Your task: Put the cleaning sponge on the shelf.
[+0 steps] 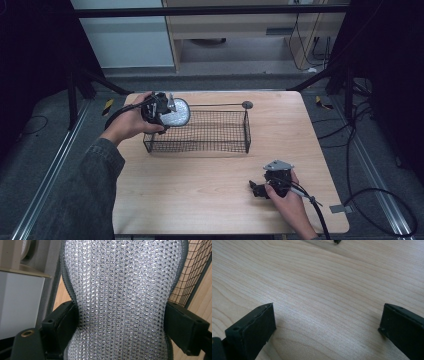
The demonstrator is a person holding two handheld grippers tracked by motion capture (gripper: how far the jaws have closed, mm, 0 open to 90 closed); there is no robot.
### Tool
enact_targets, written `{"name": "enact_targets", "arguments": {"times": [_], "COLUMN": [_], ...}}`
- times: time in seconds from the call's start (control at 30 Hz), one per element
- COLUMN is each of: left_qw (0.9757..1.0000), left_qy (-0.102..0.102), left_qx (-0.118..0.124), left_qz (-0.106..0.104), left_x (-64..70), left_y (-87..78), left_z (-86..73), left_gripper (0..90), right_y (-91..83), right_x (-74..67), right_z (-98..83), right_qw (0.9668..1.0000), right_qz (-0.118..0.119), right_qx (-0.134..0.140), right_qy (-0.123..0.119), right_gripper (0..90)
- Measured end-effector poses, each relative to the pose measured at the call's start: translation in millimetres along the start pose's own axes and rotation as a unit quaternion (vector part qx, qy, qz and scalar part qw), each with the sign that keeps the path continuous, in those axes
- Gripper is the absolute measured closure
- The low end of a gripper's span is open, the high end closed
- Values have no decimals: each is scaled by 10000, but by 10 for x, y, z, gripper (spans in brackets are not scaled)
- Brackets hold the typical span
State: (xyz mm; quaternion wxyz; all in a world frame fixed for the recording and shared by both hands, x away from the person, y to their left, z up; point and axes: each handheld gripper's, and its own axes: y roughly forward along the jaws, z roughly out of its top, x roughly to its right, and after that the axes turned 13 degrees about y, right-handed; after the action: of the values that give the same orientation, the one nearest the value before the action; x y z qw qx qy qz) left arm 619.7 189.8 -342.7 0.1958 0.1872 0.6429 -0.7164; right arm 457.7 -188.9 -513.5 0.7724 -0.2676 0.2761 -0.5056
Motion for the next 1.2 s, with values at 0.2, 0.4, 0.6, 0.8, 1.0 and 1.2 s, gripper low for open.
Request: {"name": "enact_targets", "arguments": {"times": [0.2, 0.4, 0.6, 0.8, 1.0, 1.2], "left_qw": [10000, 10000, 9997, 9996, 9996, 9996], "left_qy": [22, -4, -16, -21, -51, -7], "left_qx": [30, 70, 13, 8, 45, 24], "left_qz": [-52, -57, -239, -286, -281, -289], "left_x": [6, 24, 38, 41, 57, 68], "left_y": [84, 156, 241, 295, 305, 324], "left_z": [43, 46, 34, 53, 69, 75], "left_gripper": [147, 147, 144, 141, 138, 136], "right_y": [-1, -1, -2, -3, -3, -3], "right_x": [0, 0, 0, -2, -2, -2], "right_z": [0, 0, 0, 0, 0, 0], "right_qw": [10000, 10000, 10000, 10000, 10000, 10000], "right_qz": [4, 5, 1, 1, 0, 1], "right_qx": [-2, -1, -5, -9, -9, -9], "right_qy": [2, 2, 3, 12, 7, 10], "right_gripper": [4, 4, 4, 4, 4, 4]}}
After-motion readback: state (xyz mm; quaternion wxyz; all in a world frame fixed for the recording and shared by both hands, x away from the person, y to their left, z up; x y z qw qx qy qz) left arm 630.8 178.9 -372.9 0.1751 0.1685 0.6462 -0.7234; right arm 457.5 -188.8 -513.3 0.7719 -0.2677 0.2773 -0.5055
